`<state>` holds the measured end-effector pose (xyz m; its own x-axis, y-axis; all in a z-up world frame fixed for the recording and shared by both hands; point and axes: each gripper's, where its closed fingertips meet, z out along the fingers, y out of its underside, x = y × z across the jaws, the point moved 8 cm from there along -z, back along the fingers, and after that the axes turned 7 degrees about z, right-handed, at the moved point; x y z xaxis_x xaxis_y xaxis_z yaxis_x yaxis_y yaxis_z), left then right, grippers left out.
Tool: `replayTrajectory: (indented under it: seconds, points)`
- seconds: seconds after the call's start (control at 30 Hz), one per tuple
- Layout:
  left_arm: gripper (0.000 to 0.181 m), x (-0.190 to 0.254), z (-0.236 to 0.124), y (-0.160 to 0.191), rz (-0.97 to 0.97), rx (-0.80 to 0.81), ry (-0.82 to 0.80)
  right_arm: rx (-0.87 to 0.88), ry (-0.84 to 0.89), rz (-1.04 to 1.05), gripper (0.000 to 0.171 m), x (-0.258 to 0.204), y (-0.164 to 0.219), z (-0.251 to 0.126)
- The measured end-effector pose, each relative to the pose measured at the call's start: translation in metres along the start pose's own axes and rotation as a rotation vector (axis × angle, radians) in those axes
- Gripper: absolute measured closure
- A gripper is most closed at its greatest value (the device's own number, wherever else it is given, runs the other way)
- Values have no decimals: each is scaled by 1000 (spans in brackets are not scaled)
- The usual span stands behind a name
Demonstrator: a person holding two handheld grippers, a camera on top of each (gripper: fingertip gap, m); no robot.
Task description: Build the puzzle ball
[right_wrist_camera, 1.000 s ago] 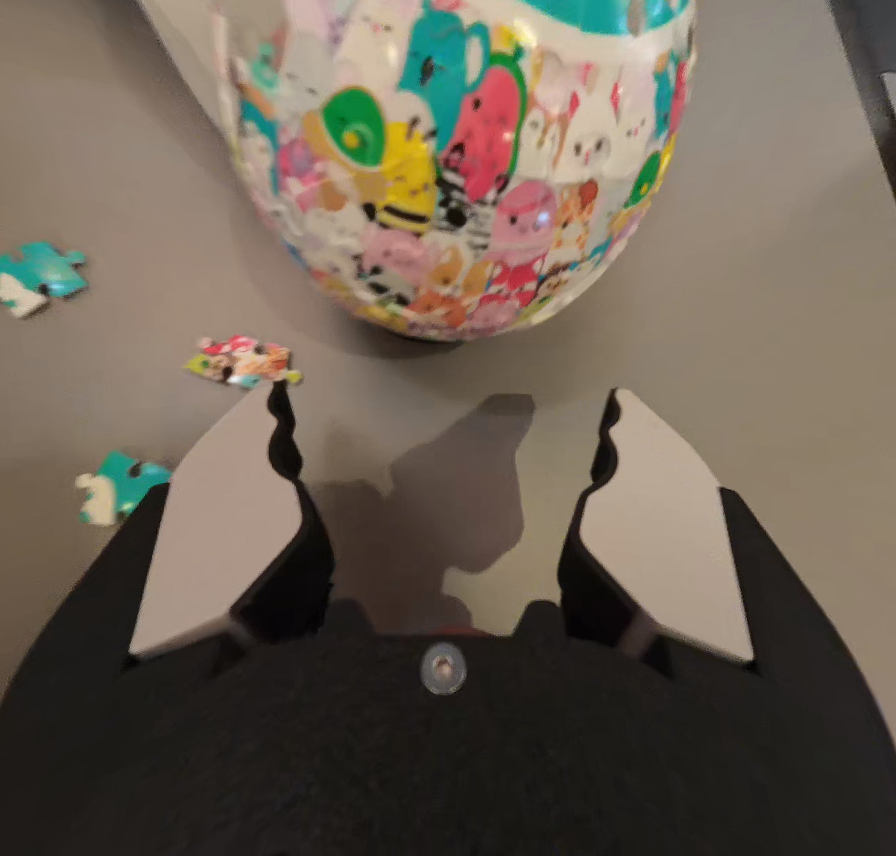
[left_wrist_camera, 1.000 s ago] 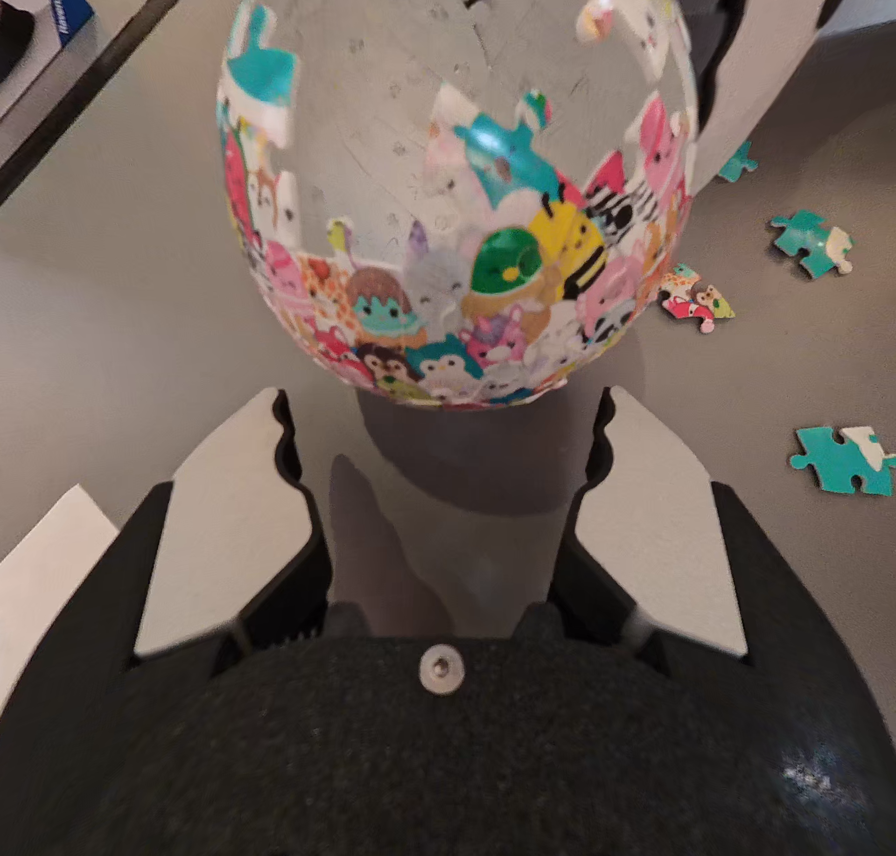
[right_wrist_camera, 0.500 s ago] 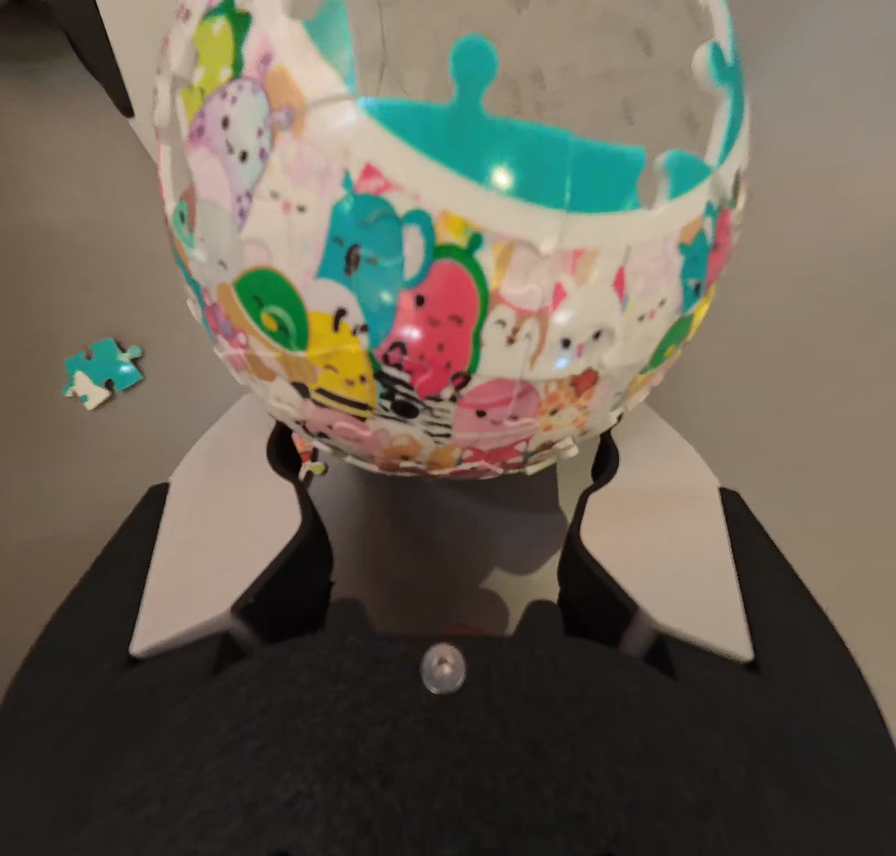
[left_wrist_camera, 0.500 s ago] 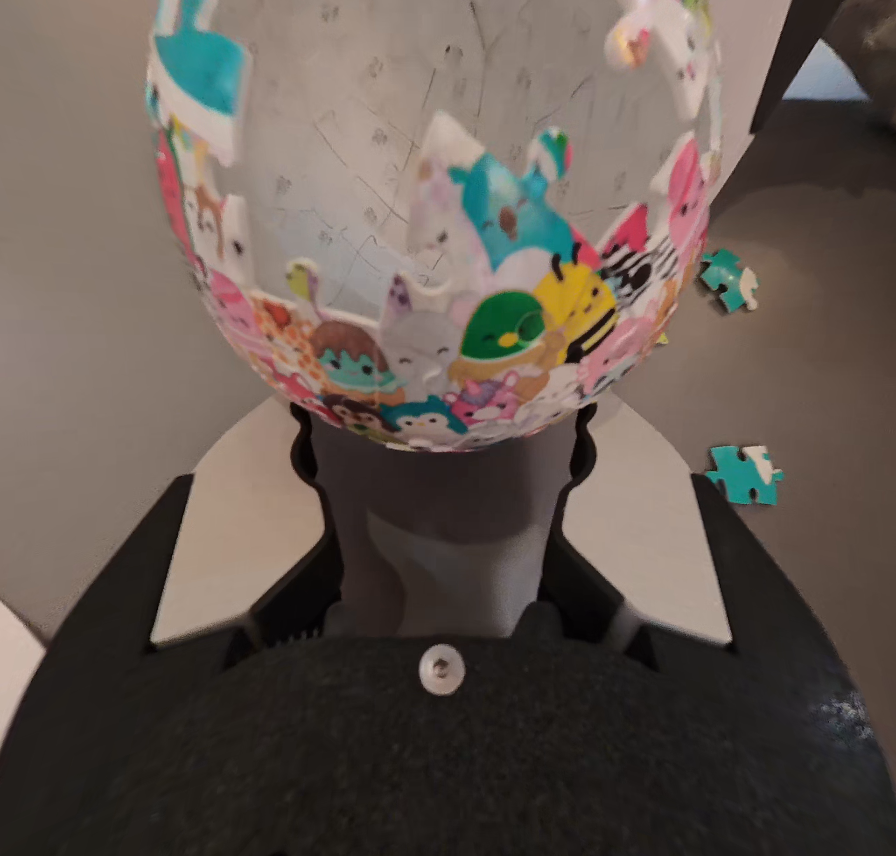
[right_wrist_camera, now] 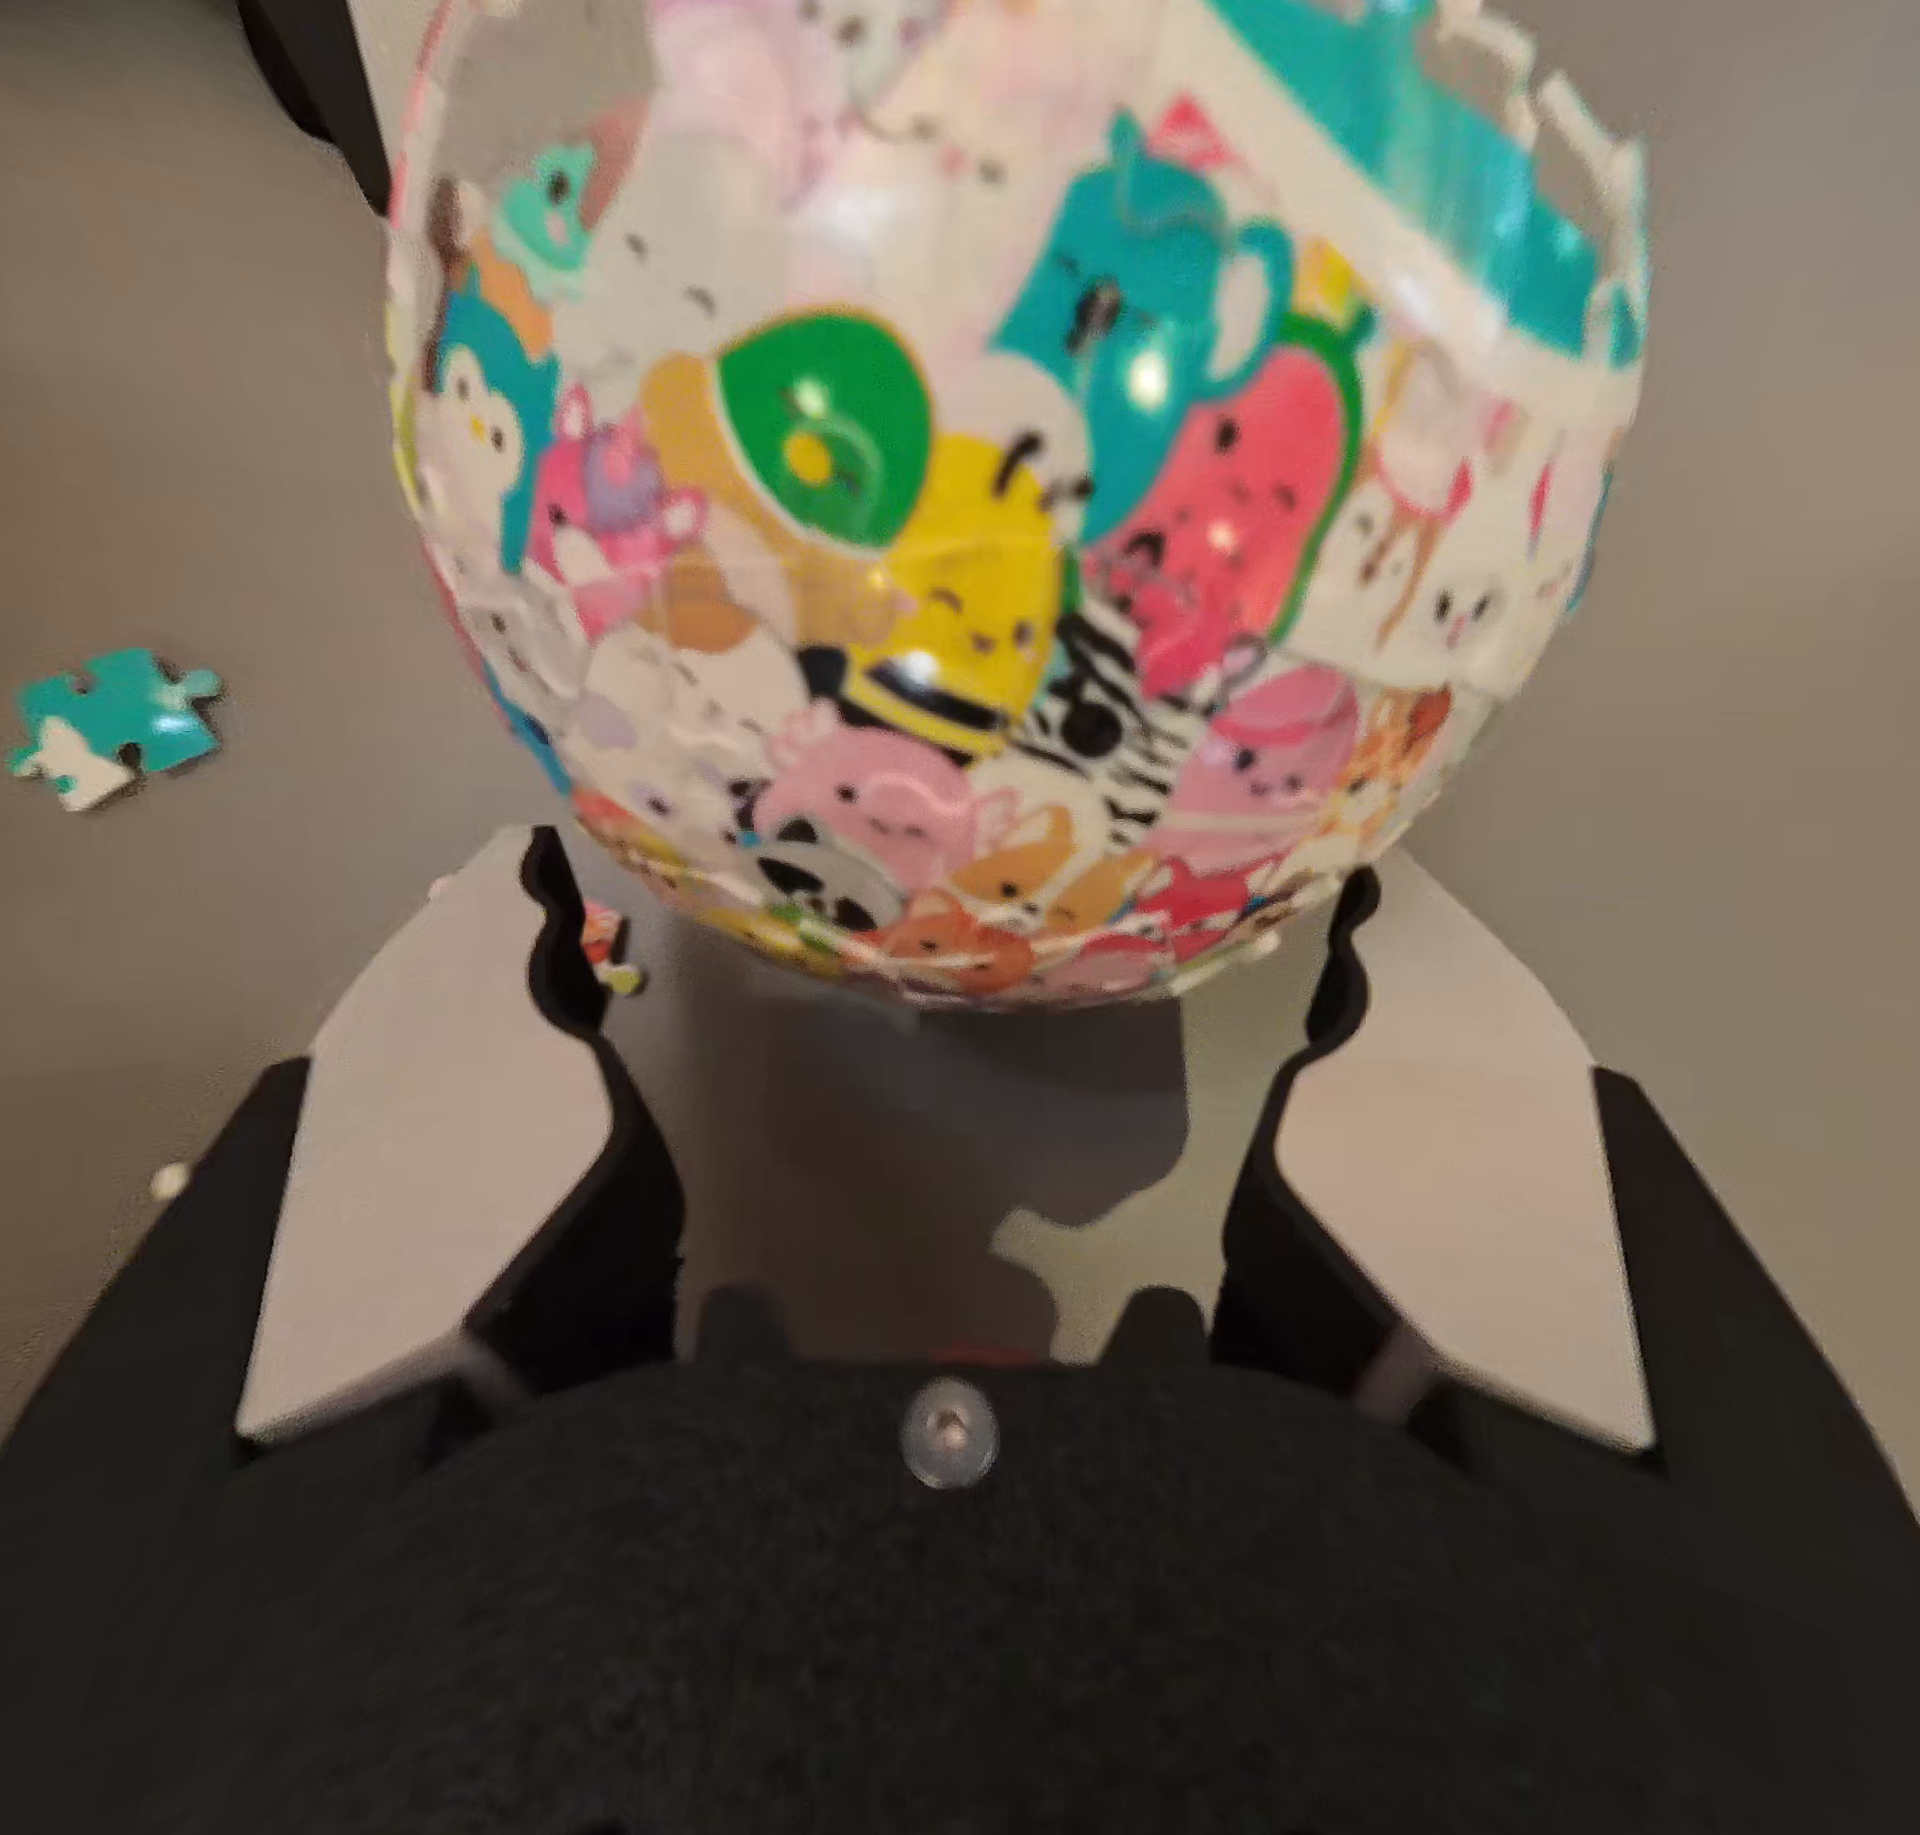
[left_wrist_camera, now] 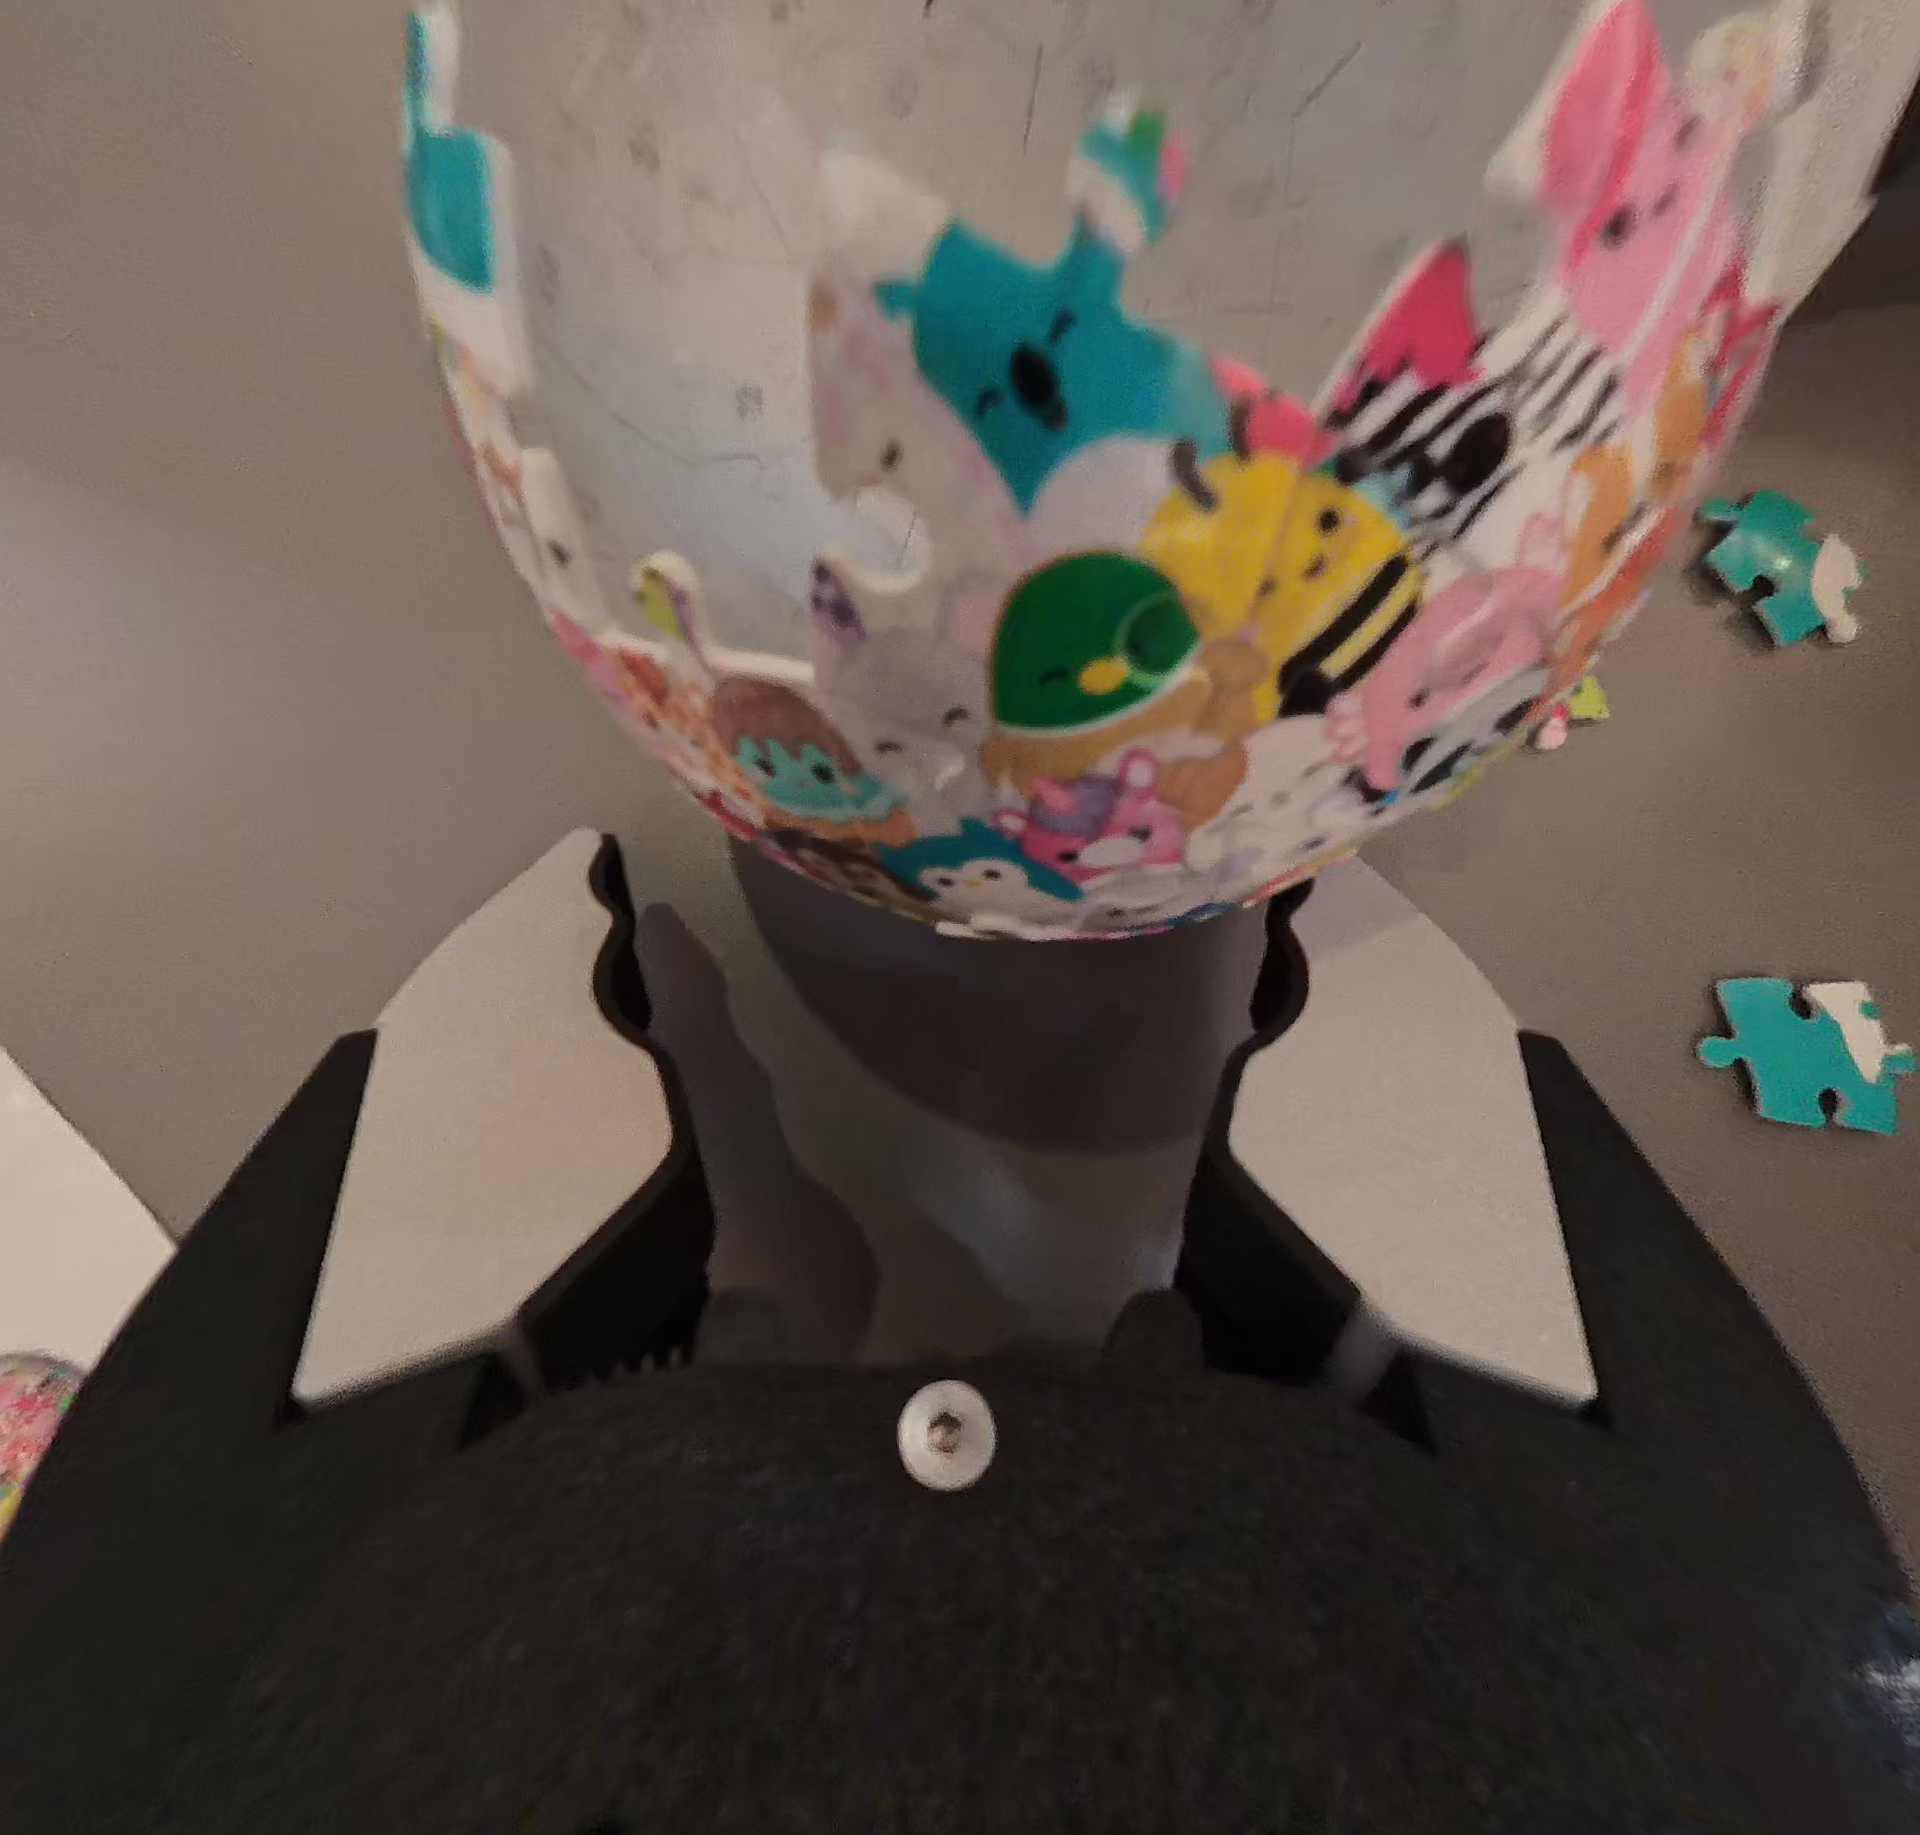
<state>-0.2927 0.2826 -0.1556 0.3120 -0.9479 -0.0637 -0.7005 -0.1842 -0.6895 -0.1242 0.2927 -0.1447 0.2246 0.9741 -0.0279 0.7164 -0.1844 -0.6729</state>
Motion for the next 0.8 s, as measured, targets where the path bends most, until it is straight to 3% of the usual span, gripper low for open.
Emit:
replayTrajectory:
  seconds: [0.1,0.37,0.63,0.7,0.8]
  points:
    - [73,3,2,-7,5,22,30,14,60,-19,41,3,-6,3]
    - [74,6,-4,-11,-75,46,144,-49,-47,102,42,1,-10,1]
    - [79,5,-8,-1,-71,34,100,-28,-49,130,45,1,-2,-4]
    - [89,7,-19,10,-99,35,49,-59,23,153,55,-1,12,-23]
    - [124,21,-43,26,-168,96,18,-28,54,201,96,-29,30,-50]
